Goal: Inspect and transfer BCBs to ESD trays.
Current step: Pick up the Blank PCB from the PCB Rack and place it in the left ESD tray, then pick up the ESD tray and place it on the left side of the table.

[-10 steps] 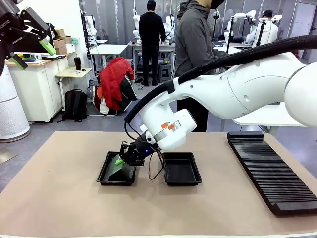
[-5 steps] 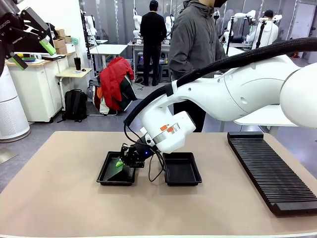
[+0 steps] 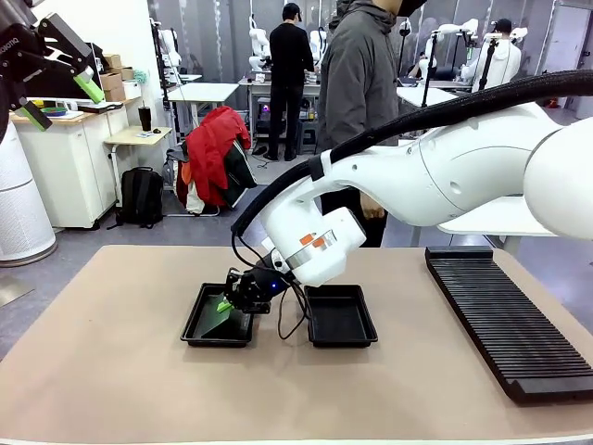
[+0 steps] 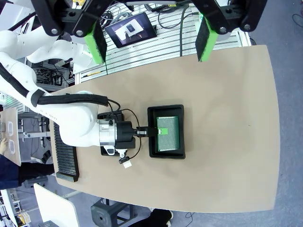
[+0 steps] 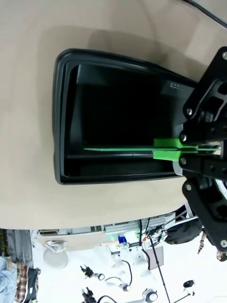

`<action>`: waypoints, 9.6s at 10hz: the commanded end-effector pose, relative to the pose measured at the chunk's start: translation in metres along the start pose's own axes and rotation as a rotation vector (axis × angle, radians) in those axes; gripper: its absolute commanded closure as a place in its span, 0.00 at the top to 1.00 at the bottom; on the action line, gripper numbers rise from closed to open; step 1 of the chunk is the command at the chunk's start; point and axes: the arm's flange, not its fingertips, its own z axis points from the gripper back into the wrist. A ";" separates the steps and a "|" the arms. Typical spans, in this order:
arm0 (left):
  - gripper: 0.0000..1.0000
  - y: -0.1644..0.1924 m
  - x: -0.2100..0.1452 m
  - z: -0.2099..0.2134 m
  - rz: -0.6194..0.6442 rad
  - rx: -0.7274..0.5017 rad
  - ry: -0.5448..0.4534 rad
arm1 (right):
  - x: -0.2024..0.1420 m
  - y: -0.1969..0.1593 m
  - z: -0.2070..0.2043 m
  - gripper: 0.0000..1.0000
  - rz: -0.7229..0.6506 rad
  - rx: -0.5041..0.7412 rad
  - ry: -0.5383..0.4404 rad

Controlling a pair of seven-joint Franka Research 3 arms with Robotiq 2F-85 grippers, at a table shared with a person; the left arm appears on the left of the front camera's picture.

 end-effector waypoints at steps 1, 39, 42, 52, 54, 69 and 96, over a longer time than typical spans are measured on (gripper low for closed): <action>1.00 0.001 0.000 0.000 0.000 0.005 0.001 | 0.000 0.020 0.002 0.03 0.000 -0.094 0.019; 1.00 -0.003 0.001 -0.012 0.013 0.035 -0.009 | -0.015 0.131 0.072 1.00 0.046 -0.728 0.083; 1.00 -0.004 0.007 -0.046 0.056 0.072 -0.002 | -0.036 0.120 0.107 1.00 0.065 -0.618 0.058; 1.00 -0.014 0.012 -0.233 0.030 0.208 0.125 | -0.065 0.060 0.196 1.00 0.036 -0.203 -0.030; 1.00 -0.012 0.016 -0.263 0.012 0.220 0.165 | -0.067 0.051 0.206 1.00 0.018 -0.163 -0.056; 1.00 0.023 0.048 -0.433 -0.056 0.413 0.288 | -0.062 0.046 0.221 1.00 -0.020 -0.085 -0.065; 0.36 0.060 0.020 -0.468 -0.056 0.389 0.274 | -0.062 0.046 0.221 1.00 -0.020 -0.085 -0.065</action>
